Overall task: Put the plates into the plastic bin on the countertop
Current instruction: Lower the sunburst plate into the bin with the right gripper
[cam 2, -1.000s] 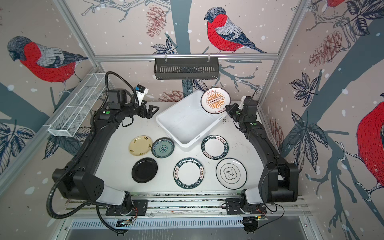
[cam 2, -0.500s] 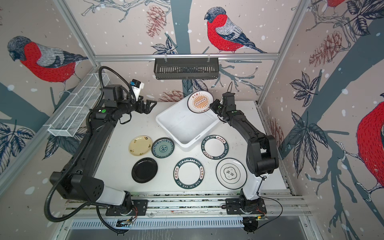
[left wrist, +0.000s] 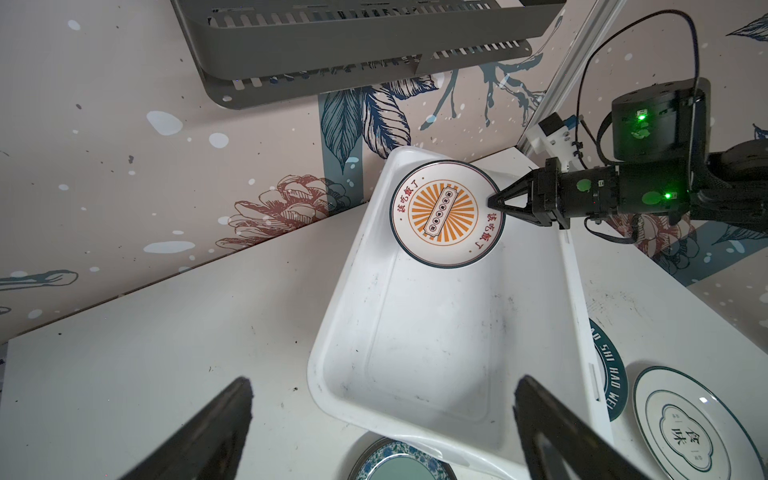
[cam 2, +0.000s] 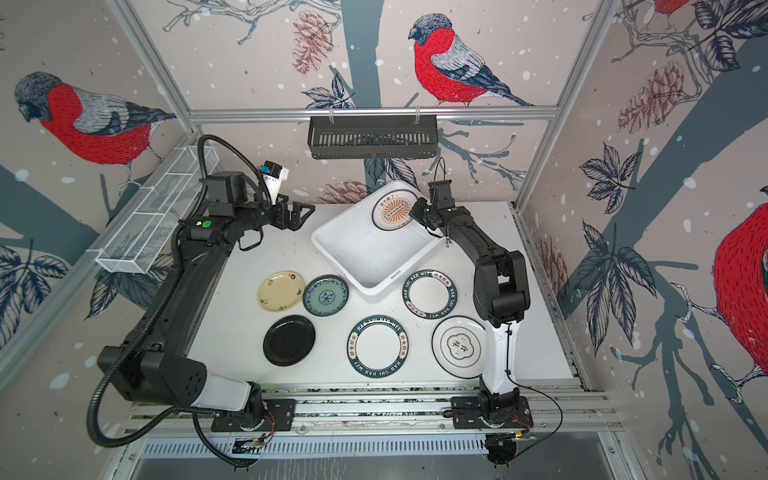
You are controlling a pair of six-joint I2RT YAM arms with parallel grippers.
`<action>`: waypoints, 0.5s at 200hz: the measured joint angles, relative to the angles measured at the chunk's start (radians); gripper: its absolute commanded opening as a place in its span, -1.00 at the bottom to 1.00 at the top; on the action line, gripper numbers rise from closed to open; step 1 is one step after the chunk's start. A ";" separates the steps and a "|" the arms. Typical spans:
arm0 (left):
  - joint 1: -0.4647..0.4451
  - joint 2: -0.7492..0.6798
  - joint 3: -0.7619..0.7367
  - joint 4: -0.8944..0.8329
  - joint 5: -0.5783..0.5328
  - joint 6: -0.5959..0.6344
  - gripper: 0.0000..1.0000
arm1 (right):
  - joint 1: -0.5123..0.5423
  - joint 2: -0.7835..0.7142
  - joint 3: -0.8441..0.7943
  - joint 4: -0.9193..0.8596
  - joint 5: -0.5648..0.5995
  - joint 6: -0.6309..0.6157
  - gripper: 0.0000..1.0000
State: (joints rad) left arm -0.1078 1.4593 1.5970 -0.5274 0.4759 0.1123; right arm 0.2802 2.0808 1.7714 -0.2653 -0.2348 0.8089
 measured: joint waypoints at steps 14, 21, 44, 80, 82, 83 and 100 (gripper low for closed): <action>0.000 0.000 0.000 0.000 0.007 0.000 0.95 | 0.000 0.024 0.029 -0.021 0.004 -0.006 -0.98; 0.000 0.000 0.000 0.000 0.013 0.000 0.95 | 0.000 0.036 0.044 -0.031 0.005 -0.010 -0.98; 0.000 0.000 0.000 0.000 0.024 -0.002 0.95 | 0.000 0.080 0.093 -0.067 0.006 -0.026 -0.98; 0.000 0.000 0.000 0.000 0.045 -0.007 0.95 | -0.002 0.130 0.156 -0.110 0.007 -0.048 -0.98; 0.000 0.000 0.000 0.000 0.045 -0.008 0.95 | -0.002 0.131 0.158 -0.111 0.007 -0.049 -0.98; 0.000 0.000 0.000 0.000 0.045 -0.008 0.95 | -0.002 0.133 0.160 -0.112 0.007 -0.049 -0.98; 0.000 0.000 0.000 0.000 0.047 -0.008 0.95 | -0.003 0.149 0.178 -0.127 0.006 -0.050 -0.98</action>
State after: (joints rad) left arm -0.1078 1.4593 1.5967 -0.5274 0.5232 0.1043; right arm 0.2775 2.2299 1.9495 -0.3923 -0.2283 0.7589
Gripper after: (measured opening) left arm 0.973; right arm 0.078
